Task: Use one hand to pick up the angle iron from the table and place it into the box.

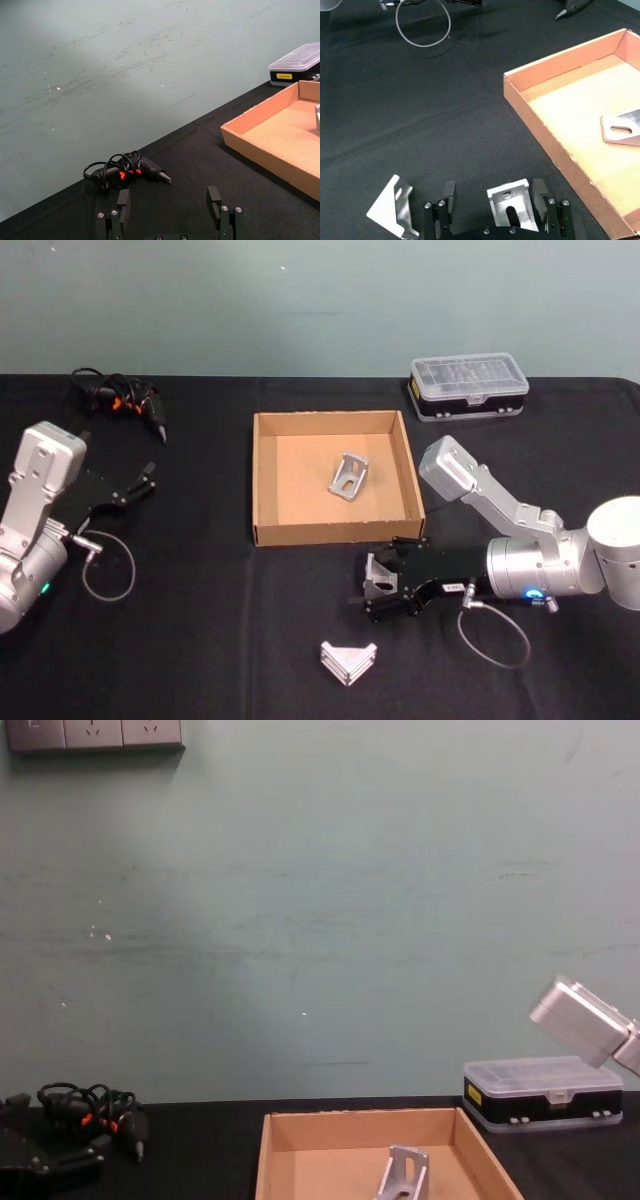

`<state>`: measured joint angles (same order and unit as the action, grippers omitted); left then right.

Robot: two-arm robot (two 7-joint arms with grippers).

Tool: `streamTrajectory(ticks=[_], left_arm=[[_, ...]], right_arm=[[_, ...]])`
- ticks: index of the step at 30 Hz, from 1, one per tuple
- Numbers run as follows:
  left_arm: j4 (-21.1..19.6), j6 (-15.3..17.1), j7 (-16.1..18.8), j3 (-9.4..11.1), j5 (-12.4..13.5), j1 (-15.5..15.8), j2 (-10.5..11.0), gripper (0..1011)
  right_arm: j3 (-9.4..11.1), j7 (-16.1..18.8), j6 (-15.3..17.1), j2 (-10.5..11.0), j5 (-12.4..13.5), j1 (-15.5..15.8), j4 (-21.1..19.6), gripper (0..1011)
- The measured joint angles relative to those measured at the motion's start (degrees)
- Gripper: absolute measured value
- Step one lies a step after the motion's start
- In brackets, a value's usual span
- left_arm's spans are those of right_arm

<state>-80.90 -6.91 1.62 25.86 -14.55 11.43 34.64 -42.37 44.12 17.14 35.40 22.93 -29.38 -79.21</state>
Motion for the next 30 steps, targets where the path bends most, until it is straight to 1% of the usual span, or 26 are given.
streamTrajectory(ticks=[1,2,3,4,5,8,9,12,13,16,17,25,30], left_arm=[[0.00,0.00,0.00,0.00,0.00,0.00,0.00,1000],[0.00,0.00,0.00,0.00,0.00,0.00,0.00,1000],[0.00,0.00,0.00,0.00,0.00,0.00,0.00,1000],[0.00,0.00,0.00,0.00,0.00,0.00,0.00,1000],[0.00,0.00,0.00,0.00,0.00,0.00,0.00,1000],[0.00,0.00,0.00,0.00,0.00,0.00,0.00,1000],[0.00,0.00,0.00,0.00,0.00,0.00,0.00,1000],[0.00,0.00,0.00,0.00,0.00,0.00,0.00,1000],[0.00,0.00,0.00,0.00,0.00,0.00,0.00,1000],[0.00,0.00,0.00,0.00,0.00,0.00,0.00,1000],[0.00,0.00,0.00,0.00,0.00,0.00,0.00,1000],[0.00,0.00,0.00,0.00,0.00,0.00,0.00,1000],[0.00,0.00,0.00,0.00,0.00,0.00,0.00,1000]], right_arm=[[0.02,0.01,0.00,0.02,0.01,0.01,-0.03,954],[0.03,0.01,0.00,0.04,0.01,0.01,-0.04,954],[0.03,0.01,0.00,0.04,0.01,0.01,-0.04,916],[0.03,0.01,0.00,0.05,0.02,0.02,-0.07,906],[0.04,0.01,0.00,0.06,0.02,0.02,-0.08,862],[0.06,0.01,0.01,0.09,0.03,0.04,-0.11,802],[0.07,0.01,0.01,0.09,0.04,0.04,-0.12,748],[0.08,0.01,0.02,0.11,0.05,0.06,-0.14,692],[0.09,0.01,0.03,0.11,0.05,0.06,-0.14,629],[0.11,0.02,0.03,0.12,0.07,0.07,-0.16,551],[0.12,0.02,0.03,0.12,0.08,0.08,-0.18,503],[0.15,0.03,0.06,0.16,0.12,0.10,-0.22,490],[1.32,-0.61,-0.22,1.07,0.97,0.99,-2.54,486]])
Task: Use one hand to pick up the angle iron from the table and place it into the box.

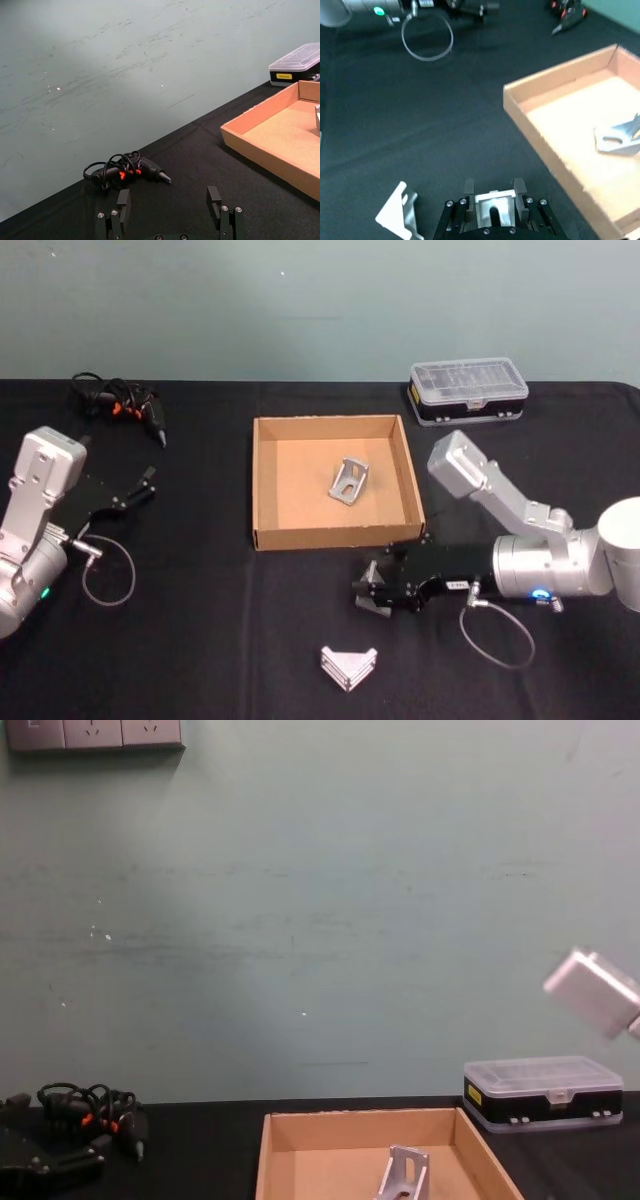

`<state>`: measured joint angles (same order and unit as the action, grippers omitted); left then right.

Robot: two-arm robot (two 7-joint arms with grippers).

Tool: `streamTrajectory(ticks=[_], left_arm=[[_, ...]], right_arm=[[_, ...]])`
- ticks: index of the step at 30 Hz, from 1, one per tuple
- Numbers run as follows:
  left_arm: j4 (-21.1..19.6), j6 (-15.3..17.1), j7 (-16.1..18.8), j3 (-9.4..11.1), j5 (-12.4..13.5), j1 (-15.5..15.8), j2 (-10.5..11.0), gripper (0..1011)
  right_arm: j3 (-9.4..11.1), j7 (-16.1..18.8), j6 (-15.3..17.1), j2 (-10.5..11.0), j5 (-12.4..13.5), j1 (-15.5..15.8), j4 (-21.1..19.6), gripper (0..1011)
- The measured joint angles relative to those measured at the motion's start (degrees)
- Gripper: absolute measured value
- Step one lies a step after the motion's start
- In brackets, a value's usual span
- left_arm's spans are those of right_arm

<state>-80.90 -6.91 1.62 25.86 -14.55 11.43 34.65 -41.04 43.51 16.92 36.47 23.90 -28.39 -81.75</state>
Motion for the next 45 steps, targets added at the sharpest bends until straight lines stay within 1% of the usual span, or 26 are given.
streamTrajectory(ticks=[3,4,7,9,11,14,15,16,17,20,23,26,29,31,37,40,42,45], left_arm=[[0.00,0.00,0.00,0.00,0.00,0.00,0.00,1000],[0.00,0.00,0.00,0.00,0.00,0.00,0.00,1000],[0.00,0.00,0.00,0.00,0.00,0.00,0.00,1000],[0.00,0.00,0.00,0.00,0.00,0.00,0.00,1000],[0.00,0.00,0.00,0.00,0.00,0.00,0.00,1000],[0.00,0.00,0.00,0.00,0.00,0.00,0.00,1000],[0.00,0.00,0.00,0.00,0.00,0.00,0.00,1000],[0.00,0.00,0.00,0.00,0.00,0.00,0.00,1000],[0.00,0.00,0.00,0.00,0.00,0.00,0.00,1000],[0.00,0.00,0.00,0.00,0.00,0.00,0.00,1000],[0.00,0.00,0.00,0.00,0.00,0.00,0.00,1000],[0.00,0.00,0.00,0.00,0.00,0.00,0.00,1000],[0.00,0.00,0.00,0.00,0.00,0.00,0.00,1000],[0.00,0.00,0.00,0.00,0.00,0.00,0.00,1000],[0.00,0.00,0.00,0.00,0.00,0.00,0.00,1000],[0.00,0.00,0.00,0.00,0.00,0.00,0.00,1000],[0.00,0.00,0.00,0.00,0.00,0.00,0.00,1000],[0.00,0.00,0.00,0.00,0.00,0.00,0.00,1000]], right_arm=[[0.90,-0.43,-0.06,0.65,0.82,0.35,-2.23,487],[1.52,-0.56,-0.02,0.98,1.41,0.34,-3.53,487],[2.65,-0.62,0.44,1.29,2.74,-0.26,-5.48,487],[3.03,-0.66,0.74,1.26,3.32,-0.86,-6.10,487],[3.32,-0.95,0.99,0.96,3.77,-2.12,-6.44,487],[3.28,-1.39,1.24,-0.29,3.88,-4.50,-5.25,487],[3.19,-1.51,1.29,-0.70,3.85,-5.13,-4.66,487],[3.04,-1.77,1.41,-1.55,3.79,-6.28,-3.23,486],[3.04,-1.77,1.41,-1.55,3.79,-6.28,-3.23,487],[2.39,-2.43,1.42,-4.19,3.35,-9.30,1.43,486],[2.01,-2.80,1.26,-5.82,3.03,-10.90,4.51,487],[1.59,-3.60,0.73,-8.32,2.41,-12.89,9.22,486],[1.48,-4.44,0.33,-9.75,1.81,-13.86,11.84,487],[1.54,-5.65,-0.06,-11.04,1.13,-14.62,14.18,487],[2.14,-8.18,-1.19,-14.28,-0.86,-16.55,20.42,487],[2.31,-9.01,-1.52,-15.44,-1.60,-17.27,22.86,487],[2.56,-10.28,-1.75,-16.50,-2.56,-17.80,24.90,487],[2.86,-11.21,-2.01,-17.22,-3.16,-17.93,26.29,487]])
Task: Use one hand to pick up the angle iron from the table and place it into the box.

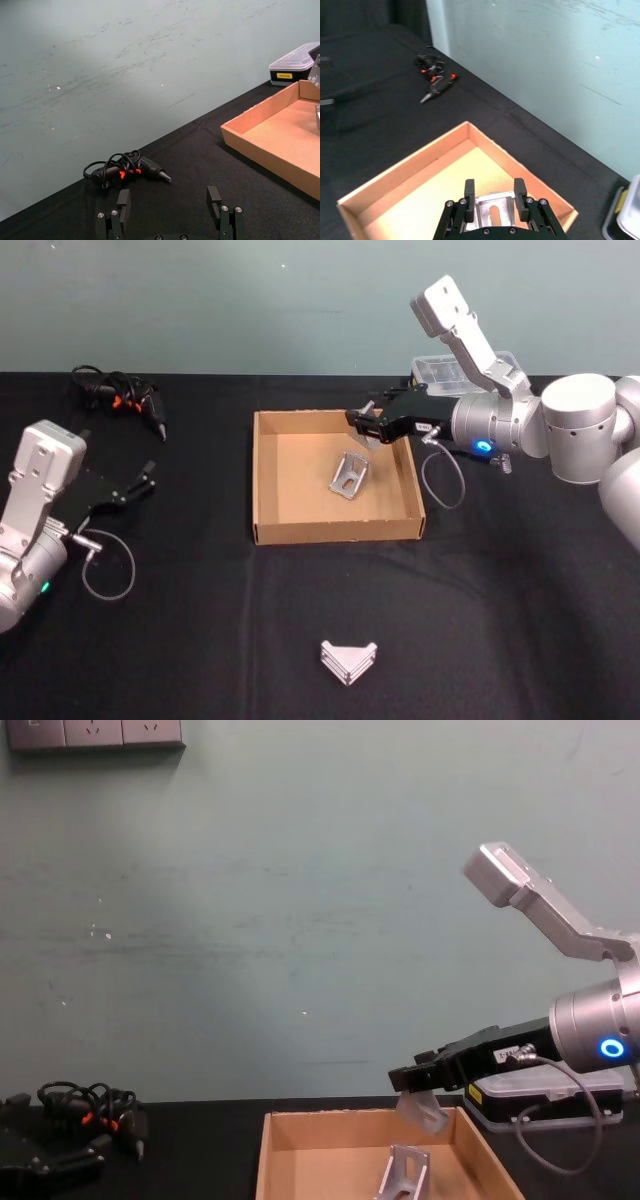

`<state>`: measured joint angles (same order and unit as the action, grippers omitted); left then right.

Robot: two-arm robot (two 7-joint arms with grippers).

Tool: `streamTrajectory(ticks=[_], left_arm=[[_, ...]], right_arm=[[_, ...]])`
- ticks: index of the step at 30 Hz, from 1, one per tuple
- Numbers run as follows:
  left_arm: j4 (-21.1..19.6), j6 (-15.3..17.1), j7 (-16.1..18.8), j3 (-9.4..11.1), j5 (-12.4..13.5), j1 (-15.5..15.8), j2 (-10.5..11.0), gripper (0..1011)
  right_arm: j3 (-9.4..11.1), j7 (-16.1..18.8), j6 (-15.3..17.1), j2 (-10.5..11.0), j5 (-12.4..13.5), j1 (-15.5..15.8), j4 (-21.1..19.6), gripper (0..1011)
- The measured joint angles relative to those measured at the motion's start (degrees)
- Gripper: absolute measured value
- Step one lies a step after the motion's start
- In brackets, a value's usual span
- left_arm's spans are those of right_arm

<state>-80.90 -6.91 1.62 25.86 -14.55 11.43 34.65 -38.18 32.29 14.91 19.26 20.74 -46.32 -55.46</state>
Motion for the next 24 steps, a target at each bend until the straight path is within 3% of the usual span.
streamTrajectory(ticks=[7,16,24], left_arm=[[0.00,0.00,0.00,0.00,0.00,0.00,0.00,1000],[0.00,0.00,0.00,0.00,0.00,0.00,0.00,1000],[0.00,0.00,0.00,0.00,0.00,0.00,0.00,1000]], right_arm=[[0.83,-1.68,-1.43,-1.88,-1.65,-0.65,4.52,486],[1.08,-1.17,-2.61,-3.89,-3.25,-1.77,9.66,487],[1.09,-1.04,-2.66,-3.87,-3.28,-1.80,9.57,487]])
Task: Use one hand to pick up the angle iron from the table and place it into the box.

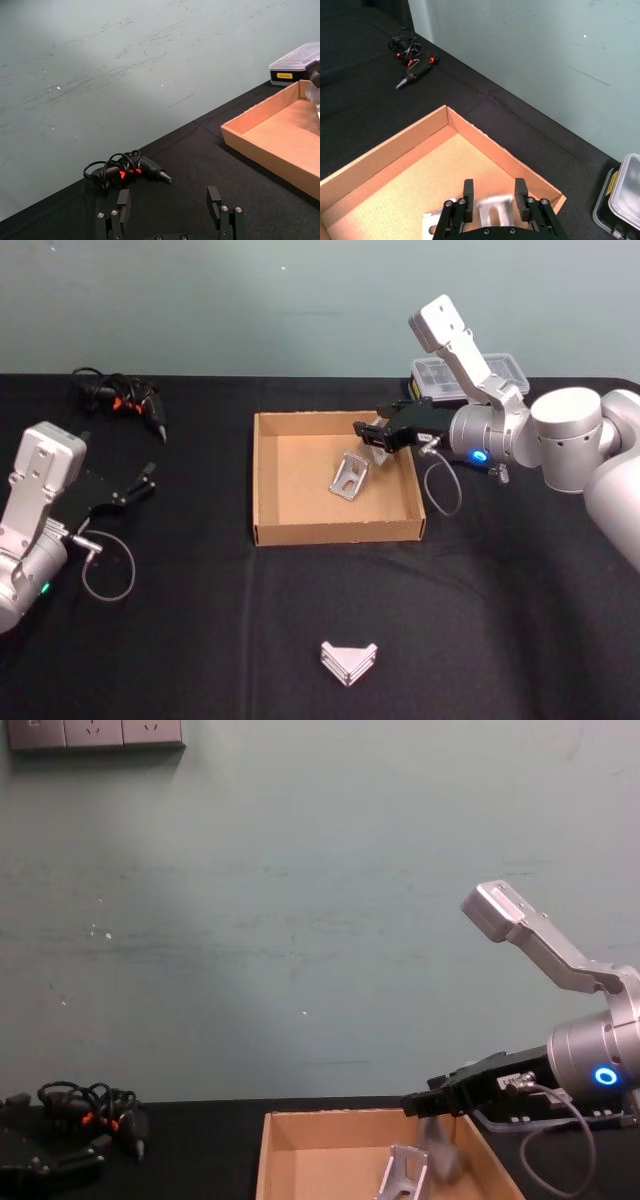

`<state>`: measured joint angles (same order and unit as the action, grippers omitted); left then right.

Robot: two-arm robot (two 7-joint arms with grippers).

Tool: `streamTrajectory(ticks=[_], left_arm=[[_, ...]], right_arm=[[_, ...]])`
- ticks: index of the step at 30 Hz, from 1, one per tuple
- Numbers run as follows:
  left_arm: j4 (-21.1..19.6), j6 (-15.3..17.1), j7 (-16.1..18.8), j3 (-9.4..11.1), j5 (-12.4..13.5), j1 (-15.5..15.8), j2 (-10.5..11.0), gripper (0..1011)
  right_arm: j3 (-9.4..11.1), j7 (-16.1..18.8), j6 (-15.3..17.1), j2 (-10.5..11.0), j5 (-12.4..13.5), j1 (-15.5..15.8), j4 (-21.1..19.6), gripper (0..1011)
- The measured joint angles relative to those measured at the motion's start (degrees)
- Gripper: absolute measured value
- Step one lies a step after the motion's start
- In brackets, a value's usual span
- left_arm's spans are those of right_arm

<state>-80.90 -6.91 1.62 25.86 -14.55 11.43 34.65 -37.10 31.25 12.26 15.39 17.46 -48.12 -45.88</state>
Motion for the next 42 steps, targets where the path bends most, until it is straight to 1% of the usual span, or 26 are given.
streamTrajectory(ticks=[1,2,4,8,9,10,11,12,14,15,17,19,28,29,31,32,34,35,37,38,39,40,42], left_arm=[[0.00,0.00,0.00,0.00,0.00,0.00,0.00,1000],[0.00,0.00,0.00,0.00,0.00,0.00,0.00,1000],[0.00,0.00,0.00,0.00,0.00,0.00,0.00,1000],[0.00,0.00,0.00,0.00,0.00,0.00,0.00,1000],[0.00,0.00,0.00,0.00,0.00,0.00,0.00,1000],[0.00,0.00,0.00,0.00,0.00,0.00,0.00,1000],[0.00,0.00,0.00,0.00,0.00,0.00,0.00,1000],[0.00,0.00,0.00,0.00,0.00,0.00,0.00,1000],[0.00,0.00,0.00,0.00,0.00,0.00,0.00,1000],[0.00,0.00,0.00,0.00,0.00,0.00,0.00,1000],[0.00,0.00,0.00,0.00,0.00,0.00,0.00,1000],[0.00,0.00,0.00,0.00,0.00,0.00,0.00,1000],[0.00,0.00,0.00,0.00,0.00,0.00,0.00,1000],[0.00,0.00,0.00,0.00,0.00,0.00,0.00,1000],[0.00,0.00,0.00,0.00,0.00,0.00,0.00,1000],[0.00,0.00,0.00,0.00,0.00,0.00,0.00,1000],[0.00,0.00,0.00,0.00,0.00,0.00,0.00,1000],[0.00,0.00,0.00,0.00,0.00,0.00,0.00,1000],[0.00,0.00,0.00,0.00,0.00,0.00,0.00,1000],[0.00,0.00,0.00,0.00,0.00,0.00,0.00,1000],[0.00,-0.01,0.00,0.00,0.00,0.00,0.00,1000],[0.00,-0.01,0.00,0.00,0.00,0.00,0.00,1000],[0.00,0.00,0.00,0.00,0.00,0.00,0.00,1000]], right_arm=[[0.00,0.00,0.02,0.01,0.01,0.01,-0.04,523],[0.00,-0.01,0.03,0.02,0.02,0.03,-0.10,534],[-0.01,-0.02,0.07,0.07,0.04,0.07,-0.18,613],[-0.02,-0.05,0.14,0.12,0.08,0.11,-0.32,723],[-0.03,-0.06,0.18,0.14,0.09,0.13,-0.36,768],[-0.03,-0.07,0.19,0.14,0.10,0.14,-0.37,786],[-0.04,-0.08,0.22,0.15,0.11,0.15,-0.40,840],[-0.04,-0.08,0.22,0.15,0.11,0.15,-0.40,840],[-0.05,-0.10,0.26,0.17,0.14,0.16,-0.45,901],[-0.05,-0.11,0.27,0.17,0.14,0.16,-0.47,901],[-0.05,-0.12,0.28,0.18,0.15,0.17,-0.51,967],[-0.05,-0.13,0.30,0.19,0.17,0.18,-0.53,1004],[-0.01,-0.15,0.39,0.35,0.18,0.41,-0.99,1004],[0.08,0.10,0.59,0.90,0.09,1.03,-2.68,1004],[0.30,0.47,0.92,1.54,0.01,1.67,-4.45,1004],[0.58,0.92,1.46,2.38,-0.01,2.57,-6.74,1004],[0.92,1.41,2.13,3.34,0.05,3.64,-9.47,1004],[1.30,1.87,2.98,4.49,0.20,4.88,-12.54,1004],[1.76,2.49,4.11,5.92,0.58,6.40,-16.24,1004],[2.11,2.99,5.19,7.27,0.99,7.85,-19.64,1004],[2.29,3.24,5.70,8.00,1.24,8.62,-21.46,1004],[2.73,3.77,6.80,9.61,1.95,10.43,-25.28,1004],[3.12,4.33,7.88,11.38,2.83,12.40,-29.44,1004]])
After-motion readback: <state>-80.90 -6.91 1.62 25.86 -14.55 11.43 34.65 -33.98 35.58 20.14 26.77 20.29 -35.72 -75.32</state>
